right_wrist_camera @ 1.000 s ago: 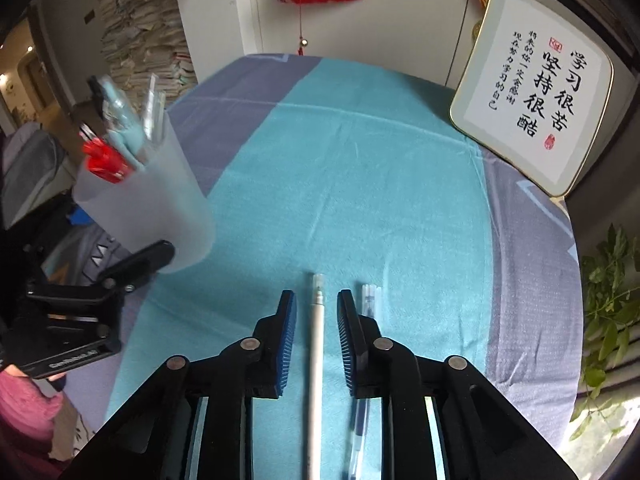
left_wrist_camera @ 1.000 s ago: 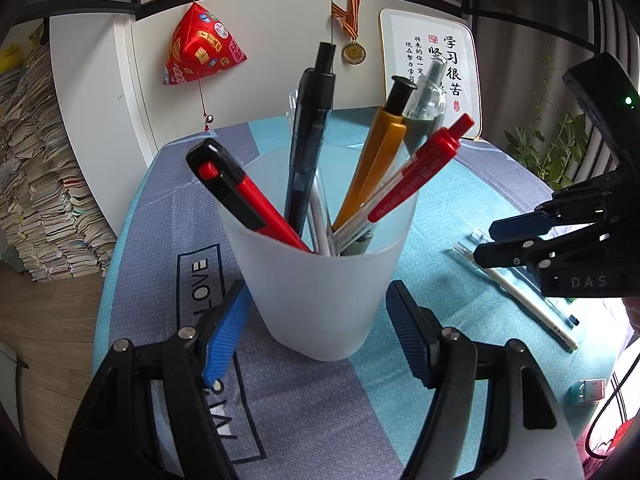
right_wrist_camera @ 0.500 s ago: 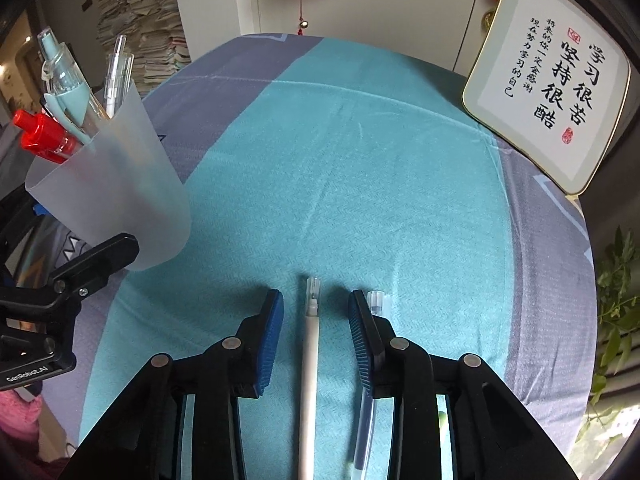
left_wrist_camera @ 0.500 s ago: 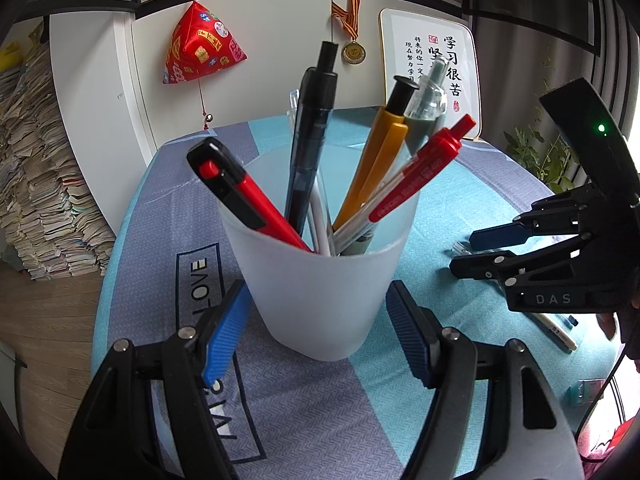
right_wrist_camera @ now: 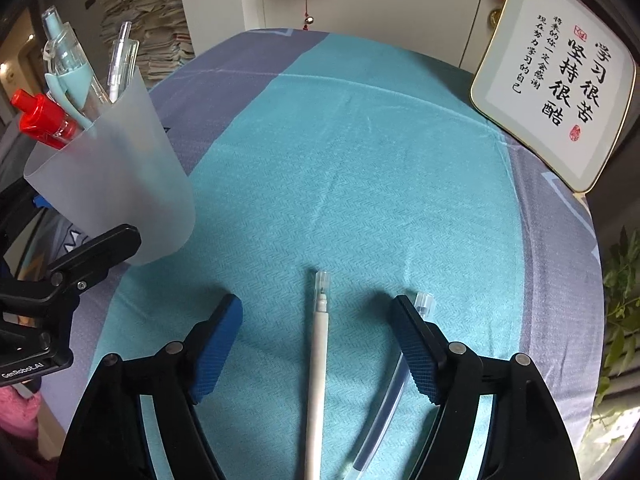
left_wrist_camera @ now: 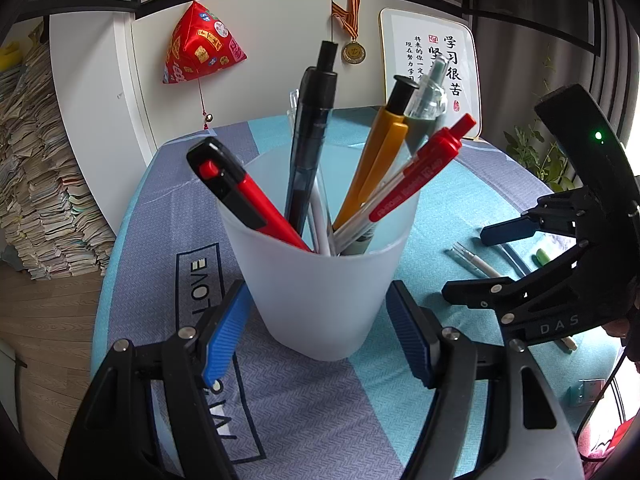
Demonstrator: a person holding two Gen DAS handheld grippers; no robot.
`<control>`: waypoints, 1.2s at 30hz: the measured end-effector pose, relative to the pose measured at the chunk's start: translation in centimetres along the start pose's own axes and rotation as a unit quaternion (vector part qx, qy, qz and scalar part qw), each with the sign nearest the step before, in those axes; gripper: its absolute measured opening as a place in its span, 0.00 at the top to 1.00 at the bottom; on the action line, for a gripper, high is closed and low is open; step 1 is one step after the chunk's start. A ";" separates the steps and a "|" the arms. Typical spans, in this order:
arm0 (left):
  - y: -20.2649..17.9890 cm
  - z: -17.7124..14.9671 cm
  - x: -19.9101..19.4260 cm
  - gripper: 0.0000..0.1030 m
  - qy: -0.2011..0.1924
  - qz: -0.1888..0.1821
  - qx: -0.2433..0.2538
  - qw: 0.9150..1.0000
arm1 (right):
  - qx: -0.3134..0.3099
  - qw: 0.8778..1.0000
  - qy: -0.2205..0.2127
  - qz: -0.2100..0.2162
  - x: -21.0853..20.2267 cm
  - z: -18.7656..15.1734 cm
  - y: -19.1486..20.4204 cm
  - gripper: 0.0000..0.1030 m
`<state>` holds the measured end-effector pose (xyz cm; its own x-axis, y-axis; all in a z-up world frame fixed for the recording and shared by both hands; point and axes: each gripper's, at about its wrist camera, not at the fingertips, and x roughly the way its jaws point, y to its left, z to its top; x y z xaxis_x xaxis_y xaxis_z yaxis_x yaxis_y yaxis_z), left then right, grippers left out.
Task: Organize stationery
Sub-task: 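Move the right gripper to the white pen and grasp it, then lift the white pen and lower it into the frosted cup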
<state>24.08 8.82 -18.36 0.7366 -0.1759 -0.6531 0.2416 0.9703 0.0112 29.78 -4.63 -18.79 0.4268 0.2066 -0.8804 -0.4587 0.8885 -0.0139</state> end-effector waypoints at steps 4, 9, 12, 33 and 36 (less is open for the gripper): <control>0.0 0.0 0.0 0.32 0.000 0.000 0.000 1.000 | -0.003 1.000 -0.006 0.004 -0.4 0.3 0.3 0.77; 0.0 0.0 0.0 0.32 0.000 0.000 0.000 1.000 | 0.015 1.000 0.000 0.007 -0.3 0.8 -0.3 0.91; 0.0 0.0 0.0 0.32 0.000 0.000 0.001 1.000 | 0.027 0.999 -0.020 0.014 -1.6 0.7 -0.7 0.91; 0.0 0.0 0.0 0.32 0.000 0.000 0.001 1.000 | 0.047 0.976 -0.209 0.047 -14.3 2.7 1.2 0.92; 0.0 0.0 0.0 0.32 0.000 0.000 0.001 1.000 | 0.040 0.969 -0.234 0.069 -15.9 3.9 2.0 0.92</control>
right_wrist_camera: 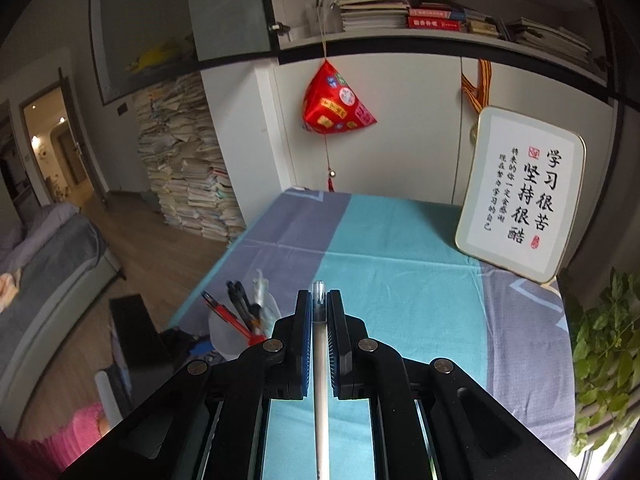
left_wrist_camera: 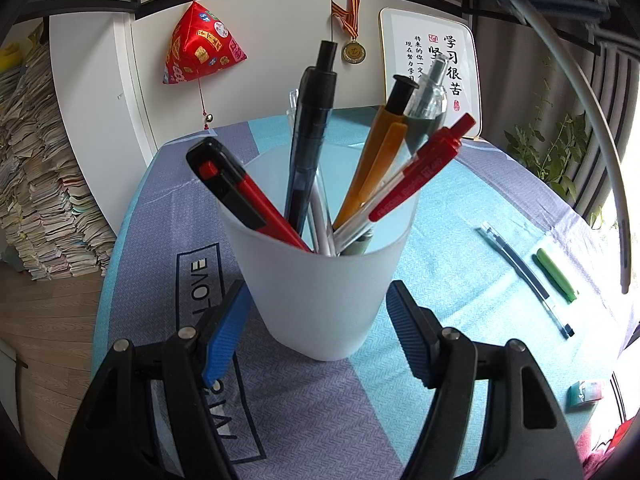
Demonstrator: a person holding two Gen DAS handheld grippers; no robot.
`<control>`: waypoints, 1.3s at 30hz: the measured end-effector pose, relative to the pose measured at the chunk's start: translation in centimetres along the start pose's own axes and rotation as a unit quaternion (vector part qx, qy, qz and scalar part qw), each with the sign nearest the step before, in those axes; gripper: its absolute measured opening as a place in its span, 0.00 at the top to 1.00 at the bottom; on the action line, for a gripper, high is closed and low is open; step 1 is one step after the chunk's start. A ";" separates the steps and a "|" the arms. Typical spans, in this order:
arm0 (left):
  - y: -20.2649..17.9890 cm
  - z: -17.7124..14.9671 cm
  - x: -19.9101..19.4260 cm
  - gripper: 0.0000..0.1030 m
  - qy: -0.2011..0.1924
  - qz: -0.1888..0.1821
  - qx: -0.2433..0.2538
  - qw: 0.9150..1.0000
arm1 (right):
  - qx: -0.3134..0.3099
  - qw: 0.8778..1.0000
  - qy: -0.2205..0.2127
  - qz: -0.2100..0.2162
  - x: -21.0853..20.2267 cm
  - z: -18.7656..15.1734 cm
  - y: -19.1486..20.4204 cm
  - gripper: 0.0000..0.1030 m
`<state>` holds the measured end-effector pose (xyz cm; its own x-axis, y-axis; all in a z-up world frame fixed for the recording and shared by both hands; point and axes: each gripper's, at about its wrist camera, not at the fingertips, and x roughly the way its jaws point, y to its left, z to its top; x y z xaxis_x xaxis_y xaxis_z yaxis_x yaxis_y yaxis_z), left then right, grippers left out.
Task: Organize stationery
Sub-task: 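Lift the white pen and lower it into the frosted cup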
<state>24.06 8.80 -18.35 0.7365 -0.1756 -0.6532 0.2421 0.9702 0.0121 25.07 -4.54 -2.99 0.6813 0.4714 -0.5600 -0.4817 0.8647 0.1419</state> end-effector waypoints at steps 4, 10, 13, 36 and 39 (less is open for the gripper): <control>0.0 0.0 0.0 0.32 0.000 0.000 0.000 1.000 | -0.024 0.999 -0.028 0.021 -0.1 2.3 2.3 0.93; 0.0 0.0 0.0 0.32 0.000 0.001 0.001 1.000 | -0.039 0.995 -0.060 0.063 1.7 5.3 4.6 0.93; 0.0 0.0 0.1 0.32 0.001 0.001 0.000 1.000 | -0.019 0.995 -0.072 0.065 3.5 5.9 4.5 0.93; 0.2 0.1 0.4 0.32 0.004 -0.001 -0.002 1.000 | 0.053 0.992 -0.082 0.074 5.6 2.8 0.7 0.92; 0.2 0.1 0.4 0.32 0.004 -0.001 -0.002 1.000 | 0.045 0.993 -0.079 0.073 4.5 2.0 1.0 0.92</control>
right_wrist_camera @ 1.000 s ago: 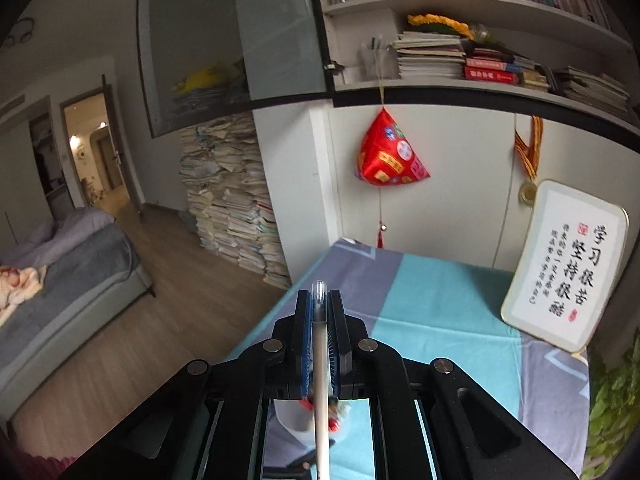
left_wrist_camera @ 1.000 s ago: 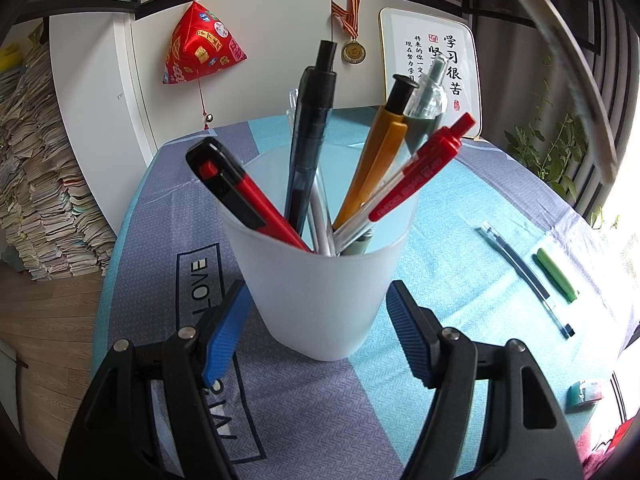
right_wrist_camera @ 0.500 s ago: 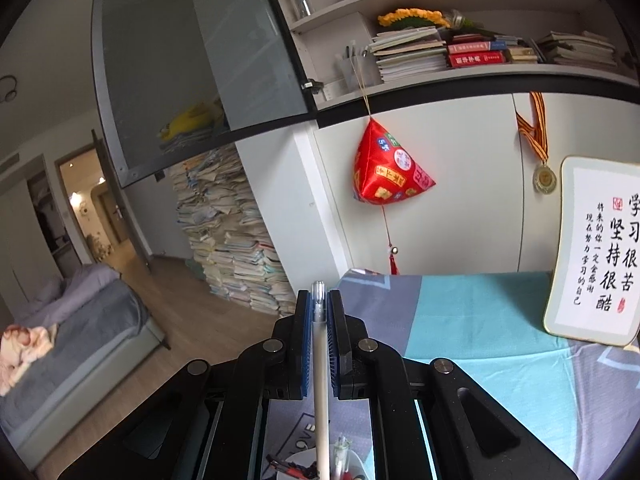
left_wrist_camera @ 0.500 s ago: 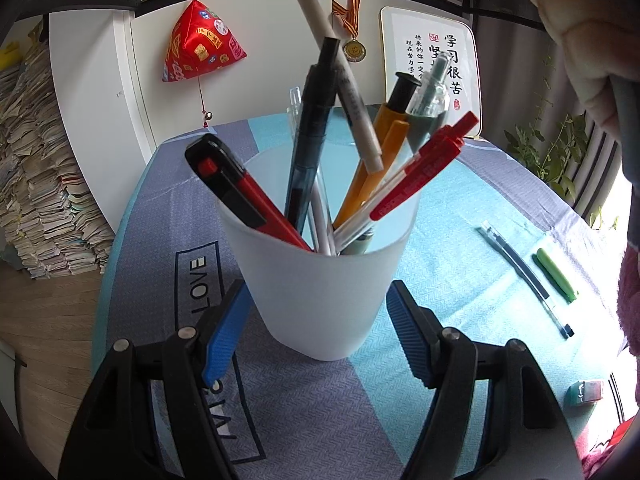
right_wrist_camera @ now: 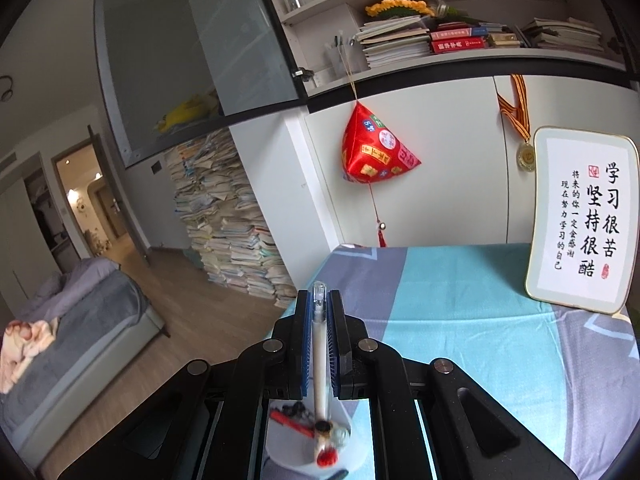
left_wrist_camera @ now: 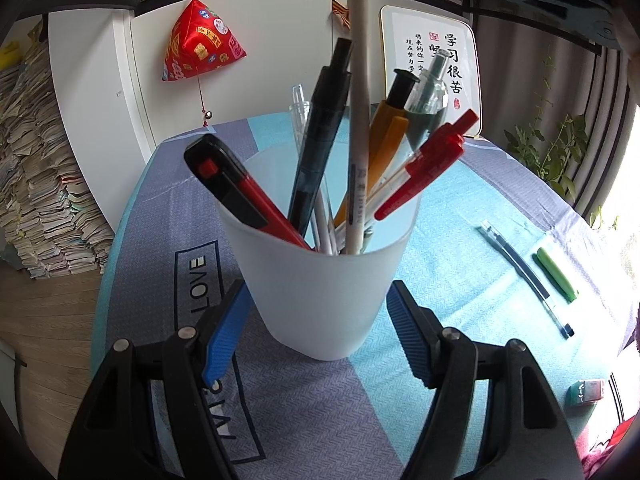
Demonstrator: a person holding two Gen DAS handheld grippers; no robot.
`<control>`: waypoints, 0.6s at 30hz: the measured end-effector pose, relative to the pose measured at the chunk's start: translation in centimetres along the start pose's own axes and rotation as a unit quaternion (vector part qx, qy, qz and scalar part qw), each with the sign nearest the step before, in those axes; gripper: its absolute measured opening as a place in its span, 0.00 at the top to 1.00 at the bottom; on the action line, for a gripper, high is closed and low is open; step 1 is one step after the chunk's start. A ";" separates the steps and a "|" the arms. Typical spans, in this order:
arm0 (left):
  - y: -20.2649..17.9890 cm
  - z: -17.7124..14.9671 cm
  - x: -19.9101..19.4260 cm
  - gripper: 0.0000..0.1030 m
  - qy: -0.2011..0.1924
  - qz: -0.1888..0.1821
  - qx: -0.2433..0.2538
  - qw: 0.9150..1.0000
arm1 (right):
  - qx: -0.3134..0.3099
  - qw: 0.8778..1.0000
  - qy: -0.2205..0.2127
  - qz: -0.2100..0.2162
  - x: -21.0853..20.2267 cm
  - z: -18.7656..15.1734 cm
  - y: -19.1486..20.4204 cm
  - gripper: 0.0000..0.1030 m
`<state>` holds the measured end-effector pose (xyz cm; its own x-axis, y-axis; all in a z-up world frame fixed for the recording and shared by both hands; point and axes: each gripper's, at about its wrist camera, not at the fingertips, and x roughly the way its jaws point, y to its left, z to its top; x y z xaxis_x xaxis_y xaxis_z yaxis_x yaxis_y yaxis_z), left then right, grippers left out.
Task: Organize stationery
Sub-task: 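Lift the white pen and lower it into the frosted cup, then move the right gripper to the clear blue-ink gel pen and grasp it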
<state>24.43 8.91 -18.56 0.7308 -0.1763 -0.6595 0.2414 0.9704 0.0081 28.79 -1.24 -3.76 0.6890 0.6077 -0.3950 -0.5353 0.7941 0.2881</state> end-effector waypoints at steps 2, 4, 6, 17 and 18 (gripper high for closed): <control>-0.1 -0.1 0.0 0.32 0.000 0.000 0.000 1.000 | -0.009 1.000 0.007 -0.003 -0.8 -0.7 0.4 0.92; -0.2 -0.2 0.0 0.32 0.001 0.001 0.001 1.000 | -0.013 1.000 0.017 -0.003 -1.4 -1.3 0.6 0.92; -0.3 -0.2 0.0 0.32 0.001 0.002 0.002 1.000 | -0.016 1.000 0.025 -0.006 -2.0 -1.8 0.7 0.92; -0.3 -0.3 0.2 0.32 0.006 0.002 0.002 1.000 | 0.016 0.999 0.045 -0.024 -4.3 -3.1 -1.1 0.91; -0.4 -0.3 0.1 0.32 0.006 0.002 0.002 1.000 | 0.018 0.999 0.043 -0.026 -4.6 -3.2 -1.2 0.91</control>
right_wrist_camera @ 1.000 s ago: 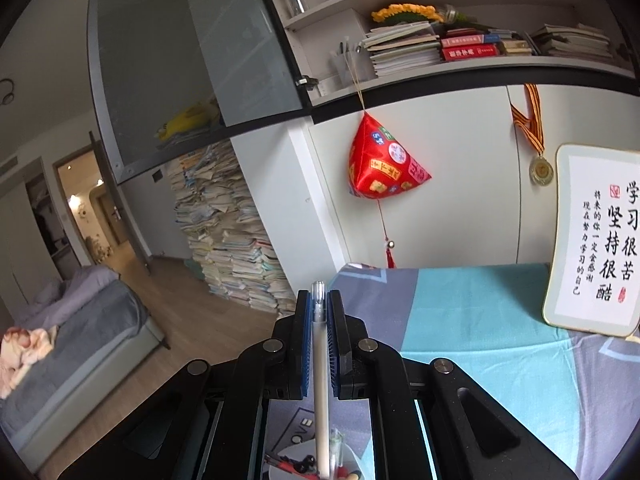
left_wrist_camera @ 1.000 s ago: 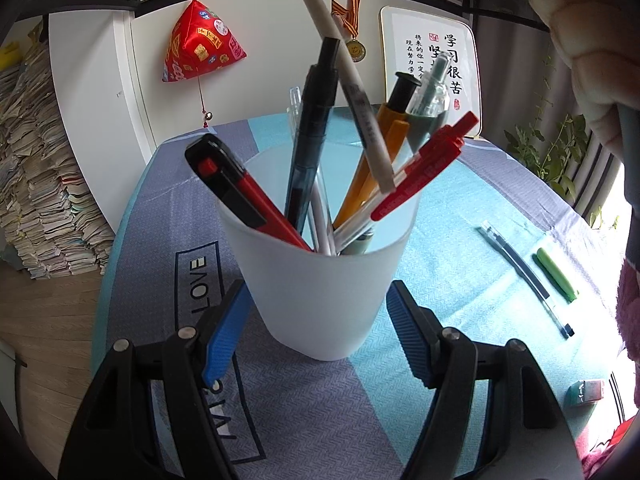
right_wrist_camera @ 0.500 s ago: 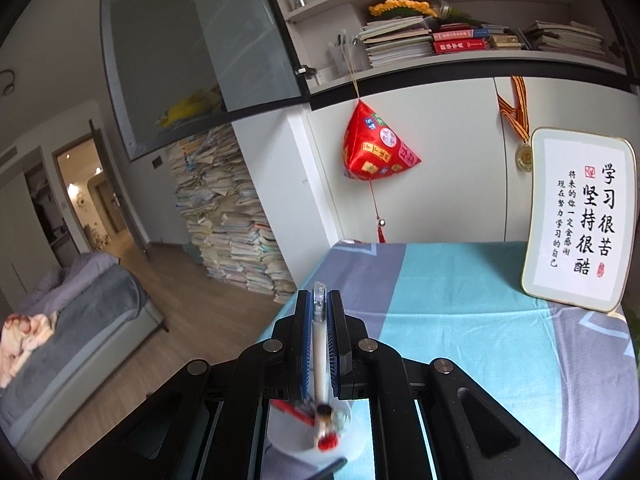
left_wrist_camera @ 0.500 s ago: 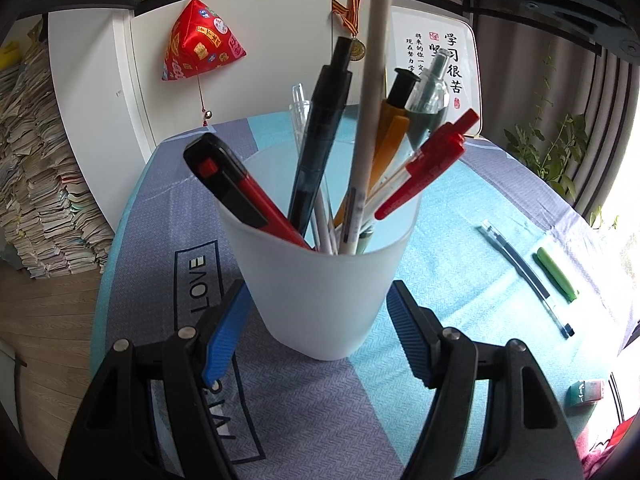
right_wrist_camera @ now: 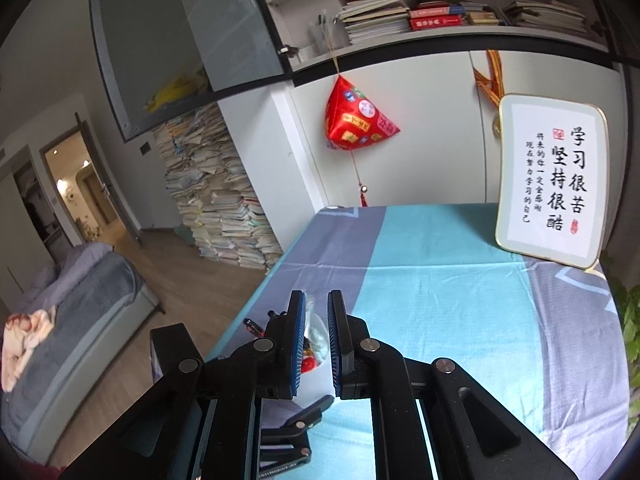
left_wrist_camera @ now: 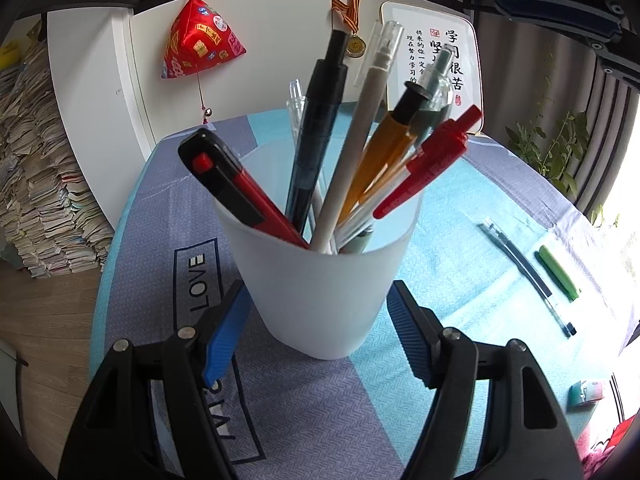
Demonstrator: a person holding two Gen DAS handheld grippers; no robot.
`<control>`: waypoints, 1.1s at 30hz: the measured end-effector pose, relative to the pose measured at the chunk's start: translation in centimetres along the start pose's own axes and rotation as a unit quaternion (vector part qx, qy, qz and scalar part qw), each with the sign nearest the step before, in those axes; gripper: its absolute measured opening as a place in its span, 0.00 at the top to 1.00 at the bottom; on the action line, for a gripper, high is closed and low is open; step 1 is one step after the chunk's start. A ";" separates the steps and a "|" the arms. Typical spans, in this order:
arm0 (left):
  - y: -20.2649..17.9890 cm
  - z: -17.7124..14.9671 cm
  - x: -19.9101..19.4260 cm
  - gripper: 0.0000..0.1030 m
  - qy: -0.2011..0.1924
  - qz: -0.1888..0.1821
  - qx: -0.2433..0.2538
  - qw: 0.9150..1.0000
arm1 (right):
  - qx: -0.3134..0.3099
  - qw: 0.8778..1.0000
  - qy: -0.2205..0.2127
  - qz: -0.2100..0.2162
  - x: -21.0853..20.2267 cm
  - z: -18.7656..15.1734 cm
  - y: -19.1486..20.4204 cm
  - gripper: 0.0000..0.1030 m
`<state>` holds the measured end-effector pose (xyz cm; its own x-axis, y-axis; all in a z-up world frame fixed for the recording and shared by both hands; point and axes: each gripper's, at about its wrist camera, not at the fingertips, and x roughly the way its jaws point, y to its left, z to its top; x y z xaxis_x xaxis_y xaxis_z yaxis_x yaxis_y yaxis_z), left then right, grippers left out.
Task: Organize stationery
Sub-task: 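Move the right gripper to the clear blue-ink gel pen and grasp it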
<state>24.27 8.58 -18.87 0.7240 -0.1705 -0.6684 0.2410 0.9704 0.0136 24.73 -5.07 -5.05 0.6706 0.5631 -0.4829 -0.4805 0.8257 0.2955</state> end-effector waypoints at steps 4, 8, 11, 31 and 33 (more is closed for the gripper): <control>0.0 0.1 0.0 0.32 0.000 0.000 0.000 1.000 | 0.014 1.000 -0.001 -0.009 -0.5 -0.1 -1.0 0.91; -0.1 0.0 0.0 0.32 0.000 0.000 0.000 1.000 | 0.017 0.999 0.014 -0.039 -0.5 -0.7 -2.1 0.91; 0.0 0.1 0.0 0.32 0.000 0.000 0.000 1.000 | 0.023 0.995 0.053 -0.080 0.4 -1.7 -3.9 0.91; 0.0 0.1 0.0 0.32 0.001 0.000 0.000 1.000 | 0.026 0.963 0.196 -0.182 6.2 -7.5 -10.4 0.52; 0.0 0.1 0.0 0.32 0.001 0.000 0.000 1.000 | 0.024 0.963 0.199 -0.181 6.4 -7.5 -10.3 0.52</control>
<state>24.36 8.53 -18.80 0.7231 -0.1707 -0.6693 0.2414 0.9703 0.0134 29.79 -10.21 -17.36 0.5150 0.1890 -0.8361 -0.2233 0.9713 0.0820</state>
